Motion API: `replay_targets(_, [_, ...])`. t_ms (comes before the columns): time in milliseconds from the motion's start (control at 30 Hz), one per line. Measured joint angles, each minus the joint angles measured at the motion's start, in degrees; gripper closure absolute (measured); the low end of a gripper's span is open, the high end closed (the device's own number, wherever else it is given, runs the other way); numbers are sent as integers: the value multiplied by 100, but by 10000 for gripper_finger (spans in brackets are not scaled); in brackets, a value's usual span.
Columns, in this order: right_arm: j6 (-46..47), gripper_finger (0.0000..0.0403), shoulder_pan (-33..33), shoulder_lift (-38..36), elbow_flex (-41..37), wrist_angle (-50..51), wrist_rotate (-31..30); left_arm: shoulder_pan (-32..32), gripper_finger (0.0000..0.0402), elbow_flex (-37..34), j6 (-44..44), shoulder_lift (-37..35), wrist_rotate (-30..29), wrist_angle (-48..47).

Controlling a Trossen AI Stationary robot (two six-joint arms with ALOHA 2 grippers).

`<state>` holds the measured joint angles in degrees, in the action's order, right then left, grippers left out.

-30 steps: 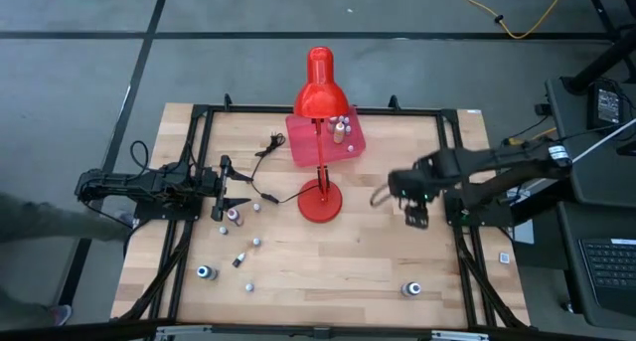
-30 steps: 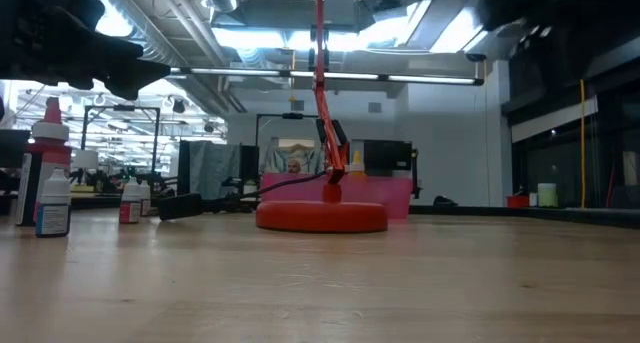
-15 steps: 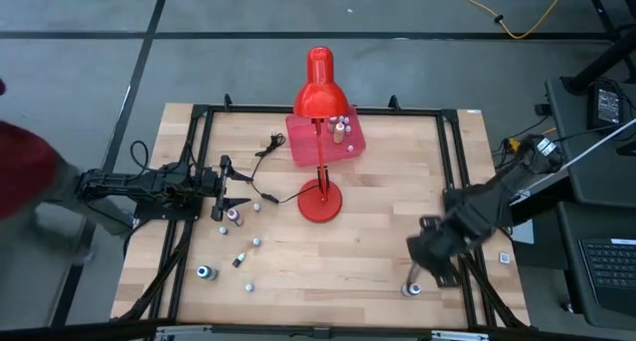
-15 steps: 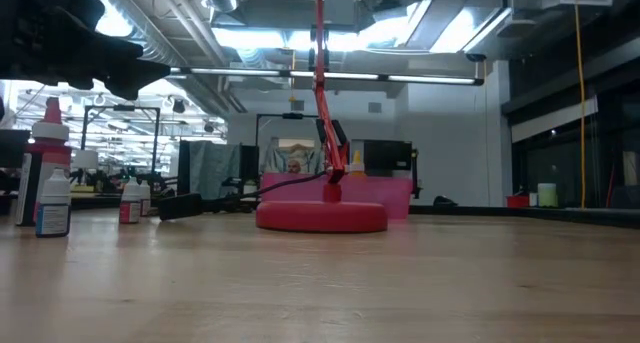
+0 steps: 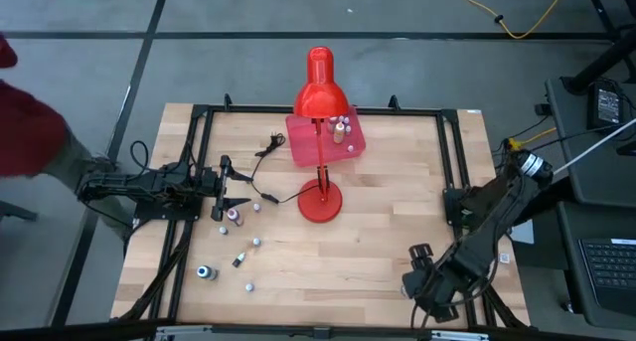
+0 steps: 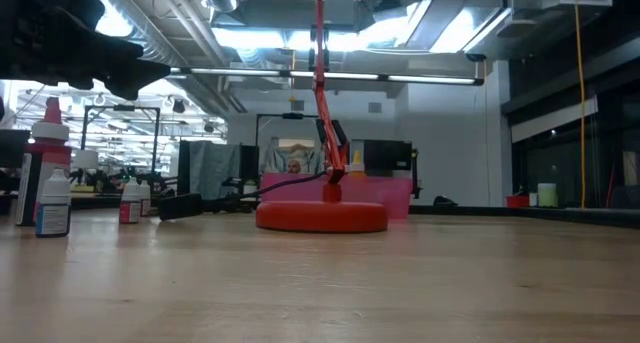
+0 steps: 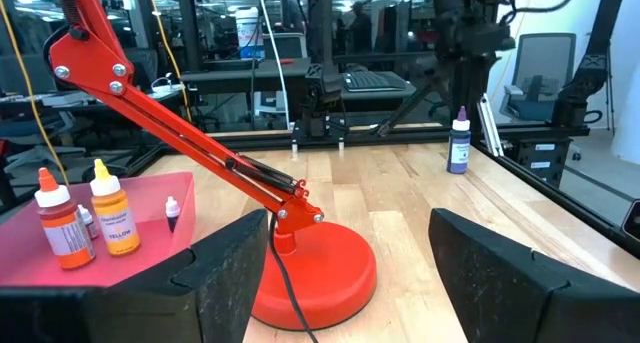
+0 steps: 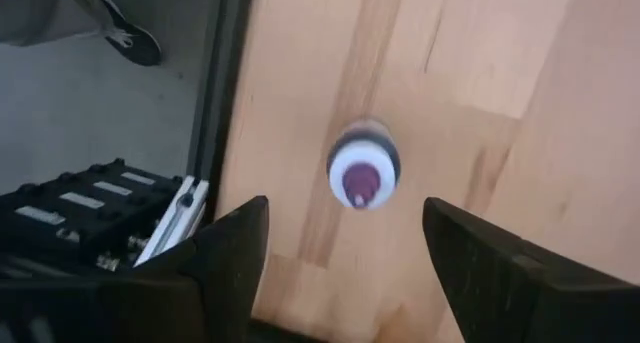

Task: Pick & Place food coloring
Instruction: Put the large purple food coloring bottle into the red bin

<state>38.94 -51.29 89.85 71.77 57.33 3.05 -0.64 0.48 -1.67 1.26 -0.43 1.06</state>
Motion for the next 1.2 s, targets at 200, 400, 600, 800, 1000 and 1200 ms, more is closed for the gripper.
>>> replay_targets(200, [-78,137,2,277,7,-128,-208,-1,129,1,0,0,0,-2])
replay_targets(400, [-180,137,2,458,-176,-452,-336,-2,129,0,0,0,0,0])
replay_targets(600, [4,137,5,461,-565,-535,-343,-2,129,1,0,0,-2,0])
replay_targets(800, [-22,143,4,463,-625,-678,-343,-2,129,0,0,0,-2,-2])
replay_targets(1000, [-17,209,2,463,-625,-703,-228,0,129,-1,0,0,-2,0])
replay_targets(1200, [-15,262,6,455,-588,-663,-94,0,129,1,0,0,0,0])
